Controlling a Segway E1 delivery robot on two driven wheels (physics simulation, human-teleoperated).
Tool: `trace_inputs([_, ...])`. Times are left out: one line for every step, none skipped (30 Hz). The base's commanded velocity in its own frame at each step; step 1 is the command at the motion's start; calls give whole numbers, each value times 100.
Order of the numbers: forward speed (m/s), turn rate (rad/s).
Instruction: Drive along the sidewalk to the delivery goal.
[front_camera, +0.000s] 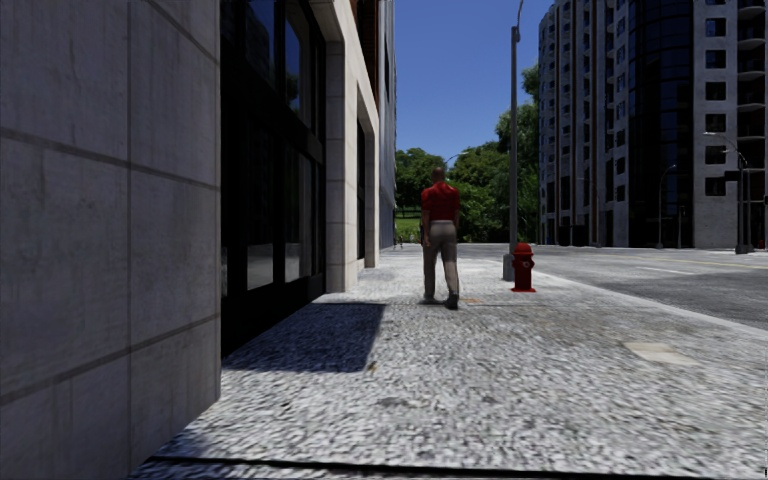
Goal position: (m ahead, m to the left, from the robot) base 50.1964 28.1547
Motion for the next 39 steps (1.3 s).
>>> trace_inputs([200,0])
trace_inputs([200,0])
trace_inputs([200,0])
trace_inputs([200,0])
trace_inputs([200,0])
trace_inputs([200,0])
trace_inputs([200,0])
trace_inputs([200,0])
trace_inputs([200,0])
trace_inputs([200,0])
trace_inputs([200,-2])
trace_inputs([200,-18])
trace_inputs([200,-18])
trace_inputs([200,-25])
trace_inputs([200,-27])
trace_inputs([200,-27])
trace_inputs([200,-28])
trace_inputs([200,-28])
trace_inputs([200,-28])
trace_inputs([200,-16])
trace_inputs([200,0])
trace_inputs([200,0])
trace_inputs([200,0])
trace_inputs([200,0])
trace_inputs([200,0])
trace_inputs([200,0])
trace_inputs([200,0])
trace_inputs([200,0])
trace_inputs([200,0])
trace_inputs([200,0])
trace_inputs([200,0])
trace_inputs([200,0])
trace_inputs([200,0])
trace_inputs([200,0])
trace_inputs([200,0])
trace_inputs([200,0])
trace_inputs([200,0])
trace_inputs([200,0])
trace_inputs([200,0])
